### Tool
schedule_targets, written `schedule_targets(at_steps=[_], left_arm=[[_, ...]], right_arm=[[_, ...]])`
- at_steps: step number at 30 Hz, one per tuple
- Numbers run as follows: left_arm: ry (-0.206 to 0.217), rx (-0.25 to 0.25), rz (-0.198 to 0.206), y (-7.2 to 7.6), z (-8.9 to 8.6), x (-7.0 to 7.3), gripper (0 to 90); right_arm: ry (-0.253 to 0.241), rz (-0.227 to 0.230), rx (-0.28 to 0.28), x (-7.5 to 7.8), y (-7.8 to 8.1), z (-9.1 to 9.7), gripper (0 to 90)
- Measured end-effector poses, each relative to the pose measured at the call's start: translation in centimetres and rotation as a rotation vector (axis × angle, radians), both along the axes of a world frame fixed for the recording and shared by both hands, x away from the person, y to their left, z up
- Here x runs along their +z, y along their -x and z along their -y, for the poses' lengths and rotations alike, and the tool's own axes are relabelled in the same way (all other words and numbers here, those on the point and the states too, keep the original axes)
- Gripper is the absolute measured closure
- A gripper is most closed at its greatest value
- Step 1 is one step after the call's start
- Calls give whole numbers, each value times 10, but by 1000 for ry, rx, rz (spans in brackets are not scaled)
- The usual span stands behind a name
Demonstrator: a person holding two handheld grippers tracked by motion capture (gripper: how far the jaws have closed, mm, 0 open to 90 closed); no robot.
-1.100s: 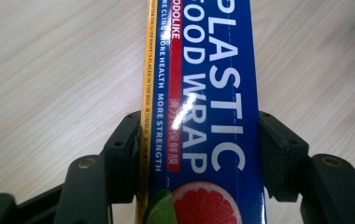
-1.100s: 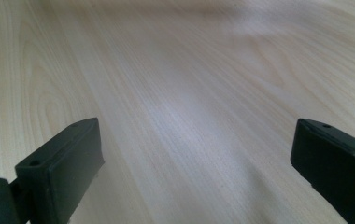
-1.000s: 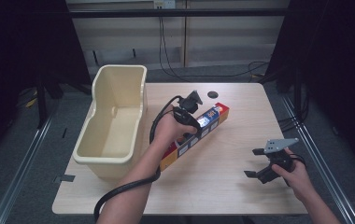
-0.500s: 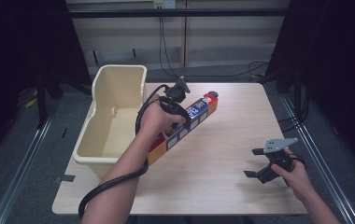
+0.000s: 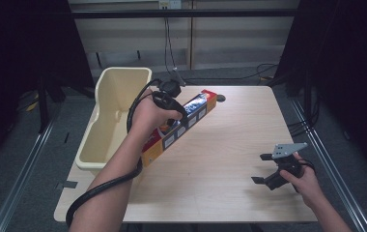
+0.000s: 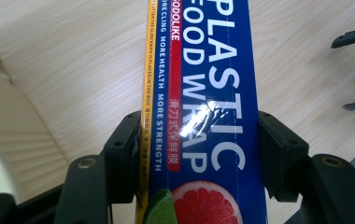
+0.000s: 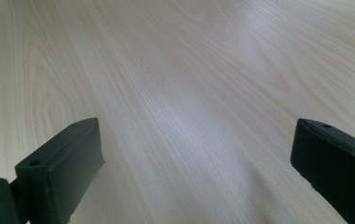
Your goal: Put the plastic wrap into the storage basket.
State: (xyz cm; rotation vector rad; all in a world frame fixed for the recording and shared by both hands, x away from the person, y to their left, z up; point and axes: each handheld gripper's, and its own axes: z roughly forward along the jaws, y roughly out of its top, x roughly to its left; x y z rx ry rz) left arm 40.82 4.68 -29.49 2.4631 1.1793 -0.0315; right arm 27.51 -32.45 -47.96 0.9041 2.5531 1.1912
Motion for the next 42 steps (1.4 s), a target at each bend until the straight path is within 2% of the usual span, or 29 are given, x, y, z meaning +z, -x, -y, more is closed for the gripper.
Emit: schedule_targets(at_steps=[11, 15, 21, 28, 29, 35, 42], left_arm=[[18, 60, 1, 3, -18, 18, 407], [23, 68, -2, 5, -24, 24, 407], [9, 94, -3, 7, -38, 32, 407], [13, 150, -3, 7, -55, 38, 408], [2, 145, -6, 7, -58, 39, 408], [8, 189, -5, 6, -69, 45, 408], [4, 213, 6, 5, -82, 52, 408]], right_arm=[[5, -3, -1, 0, 1, 0, 21], [5, -3, 1, 0, 1, 0, 21], [8, -4, 1, 1, 1, -1, 21], [8, -3, 1, 1, 1, -1, 21], [11, -1, -3, 1, 1, -1, 21], [10, 3, -3, 1, 1, -1, 21], [7, -4, 1, 1, 1, -1, 21]])
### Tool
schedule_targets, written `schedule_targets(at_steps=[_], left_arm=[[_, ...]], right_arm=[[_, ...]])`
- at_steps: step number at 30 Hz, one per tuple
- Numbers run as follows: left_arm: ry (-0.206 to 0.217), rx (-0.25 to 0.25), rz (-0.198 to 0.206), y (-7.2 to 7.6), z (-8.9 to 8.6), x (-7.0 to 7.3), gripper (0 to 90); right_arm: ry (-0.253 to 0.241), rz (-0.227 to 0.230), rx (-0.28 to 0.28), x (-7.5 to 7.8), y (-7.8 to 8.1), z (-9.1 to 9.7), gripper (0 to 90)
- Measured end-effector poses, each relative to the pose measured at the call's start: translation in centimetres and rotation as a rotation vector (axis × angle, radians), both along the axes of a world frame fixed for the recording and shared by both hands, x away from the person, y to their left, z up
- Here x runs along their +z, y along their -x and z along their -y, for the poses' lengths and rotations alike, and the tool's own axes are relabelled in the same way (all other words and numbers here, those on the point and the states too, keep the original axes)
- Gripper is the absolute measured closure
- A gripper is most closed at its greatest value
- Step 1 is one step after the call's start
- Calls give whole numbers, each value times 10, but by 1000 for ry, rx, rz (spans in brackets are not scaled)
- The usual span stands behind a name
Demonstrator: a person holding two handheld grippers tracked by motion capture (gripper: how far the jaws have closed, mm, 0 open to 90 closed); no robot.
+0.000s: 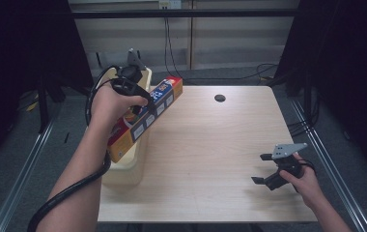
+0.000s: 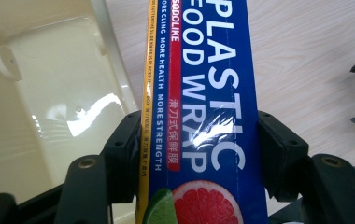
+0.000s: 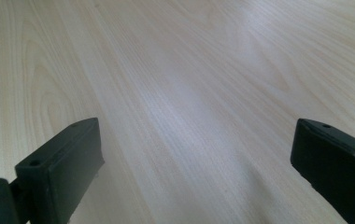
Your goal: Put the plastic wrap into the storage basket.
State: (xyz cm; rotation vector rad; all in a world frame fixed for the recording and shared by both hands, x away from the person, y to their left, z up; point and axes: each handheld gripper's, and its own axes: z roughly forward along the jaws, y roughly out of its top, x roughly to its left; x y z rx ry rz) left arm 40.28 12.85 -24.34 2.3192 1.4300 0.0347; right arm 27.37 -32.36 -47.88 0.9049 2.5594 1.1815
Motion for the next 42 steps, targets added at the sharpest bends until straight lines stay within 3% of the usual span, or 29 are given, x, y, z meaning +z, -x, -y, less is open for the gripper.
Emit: schedule_targets(at_steps=[16, 36, 42], left_arm=[[-1, 91, 8, 1, -22, 15, 408], [3, 117, 42, 3, -34, 36, 408], [-6, 151, 50, 4, -39, 39, 408]], right_arm=[[2, -1, 2, 0, 0, -1, 20], [0, 3, 1, 0, 0, 0, 20], [3, 3, 2, 0, 0, -1, 20]])
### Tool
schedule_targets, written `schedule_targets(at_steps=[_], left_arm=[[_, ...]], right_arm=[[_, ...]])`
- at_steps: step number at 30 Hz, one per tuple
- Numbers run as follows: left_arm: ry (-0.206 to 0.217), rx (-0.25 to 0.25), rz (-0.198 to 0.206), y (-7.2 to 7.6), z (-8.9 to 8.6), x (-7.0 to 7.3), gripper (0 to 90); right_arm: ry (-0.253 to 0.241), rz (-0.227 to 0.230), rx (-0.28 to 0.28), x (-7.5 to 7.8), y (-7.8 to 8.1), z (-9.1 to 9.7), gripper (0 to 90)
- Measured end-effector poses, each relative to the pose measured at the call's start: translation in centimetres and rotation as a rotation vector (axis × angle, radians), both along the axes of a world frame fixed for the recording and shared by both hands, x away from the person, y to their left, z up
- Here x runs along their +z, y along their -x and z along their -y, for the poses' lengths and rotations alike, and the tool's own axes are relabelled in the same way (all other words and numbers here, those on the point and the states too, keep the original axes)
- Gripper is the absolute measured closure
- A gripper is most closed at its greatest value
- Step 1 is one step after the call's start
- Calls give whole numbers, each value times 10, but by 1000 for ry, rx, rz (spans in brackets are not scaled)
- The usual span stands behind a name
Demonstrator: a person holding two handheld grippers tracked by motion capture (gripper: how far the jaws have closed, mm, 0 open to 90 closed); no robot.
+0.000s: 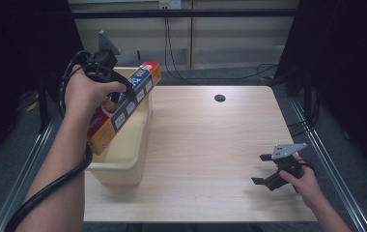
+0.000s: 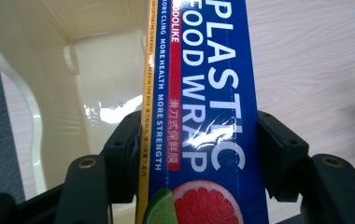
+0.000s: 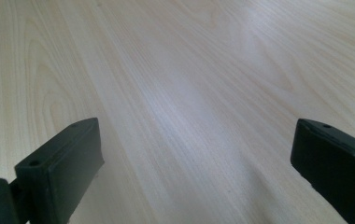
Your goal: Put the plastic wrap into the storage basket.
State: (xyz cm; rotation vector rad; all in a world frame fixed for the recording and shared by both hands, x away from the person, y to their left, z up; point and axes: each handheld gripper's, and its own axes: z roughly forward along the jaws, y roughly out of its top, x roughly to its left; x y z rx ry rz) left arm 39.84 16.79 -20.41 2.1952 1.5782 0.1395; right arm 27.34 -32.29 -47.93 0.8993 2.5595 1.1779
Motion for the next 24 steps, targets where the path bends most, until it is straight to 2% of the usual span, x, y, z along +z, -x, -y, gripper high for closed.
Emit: schedule_targets(at_steps=[7, 12, 16, 24], left_arm=[[-19, 49, -4, 2, -9, 2, 408], [-30, 65, -6, 4, -13, 3, 407], [-22, 83, -12, 4, -16, 2, 408], [-35, 112, -19, 3, -22, -5, 407]], right_arm=[[-5, -15, 2, 0, 1, 0, 20], [-8, -12, -1, 0, 0, 0, 20], [-9, -15, -2, 0, 0, 0, 20], [-10, -8, 4, 0, 0, -1, 20]])
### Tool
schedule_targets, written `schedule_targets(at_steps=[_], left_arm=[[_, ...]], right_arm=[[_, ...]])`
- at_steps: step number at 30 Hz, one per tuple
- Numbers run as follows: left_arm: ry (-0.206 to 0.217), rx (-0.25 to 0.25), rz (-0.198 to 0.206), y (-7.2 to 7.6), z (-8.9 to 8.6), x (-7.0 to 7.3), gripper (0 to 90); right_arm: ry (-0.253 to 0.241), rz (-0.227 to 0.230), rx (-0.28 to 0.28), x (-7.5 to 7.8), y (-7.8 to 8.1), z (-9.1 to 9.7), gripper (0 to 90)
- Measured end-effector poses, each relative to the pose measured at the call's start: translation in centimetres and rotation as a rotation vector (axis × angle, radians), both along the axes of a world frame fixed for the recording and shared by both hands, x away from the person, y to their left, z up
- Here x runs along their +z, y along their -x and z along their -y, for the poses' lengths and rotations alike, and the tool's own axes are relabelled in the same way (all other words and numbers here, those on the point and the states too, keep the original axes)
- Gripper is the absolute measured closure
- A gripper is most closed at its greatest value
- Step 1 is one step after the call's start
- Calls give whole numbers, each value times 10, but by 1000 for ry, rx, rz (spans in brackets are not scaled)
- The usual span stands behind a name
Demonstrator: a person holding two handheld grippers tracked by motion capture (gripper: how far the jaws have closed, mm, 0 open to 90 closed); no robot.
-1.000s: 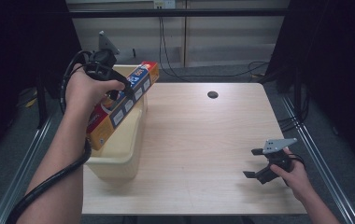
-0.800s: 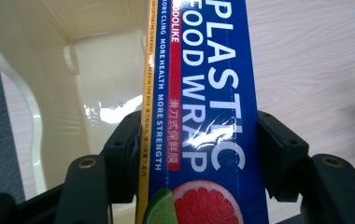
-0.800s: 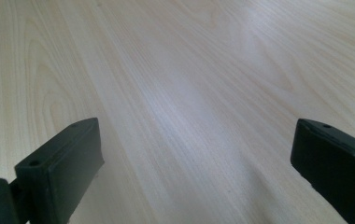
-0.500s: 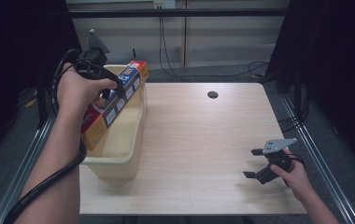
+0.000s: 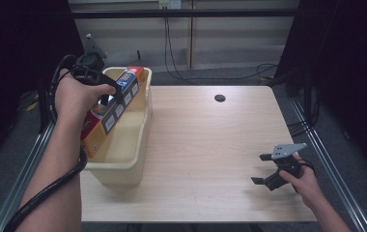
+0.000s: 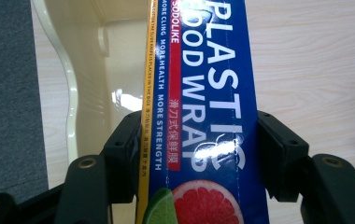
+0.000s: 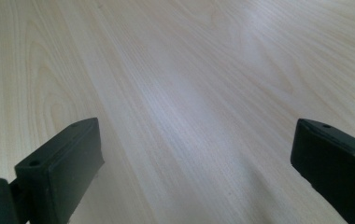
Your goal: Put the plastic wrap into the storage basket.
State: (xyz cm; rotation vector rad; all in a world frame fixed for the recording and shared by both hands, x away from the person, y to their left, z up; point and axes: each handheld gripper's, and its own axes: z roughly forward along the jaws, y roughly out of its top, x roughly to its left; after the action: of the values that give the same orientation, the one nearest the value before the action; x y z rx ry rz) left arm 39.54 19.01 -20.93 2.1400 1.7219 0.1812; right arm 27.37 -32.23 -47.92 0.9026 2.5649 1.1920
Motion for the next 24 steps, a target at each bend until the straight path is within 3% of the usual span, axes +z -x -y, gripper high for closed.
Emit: schedule_targets(at_steps=[20, 24], left_arm=[[-29, 51, -49, -5, -3, -24, 406], [-10, 59, -65, -6, -2, -31, 406]], right_arm=[[-3, 1, 8, 0, 0, -1, 20], [-4, 3, 10, 0, 0, -1, 20]])
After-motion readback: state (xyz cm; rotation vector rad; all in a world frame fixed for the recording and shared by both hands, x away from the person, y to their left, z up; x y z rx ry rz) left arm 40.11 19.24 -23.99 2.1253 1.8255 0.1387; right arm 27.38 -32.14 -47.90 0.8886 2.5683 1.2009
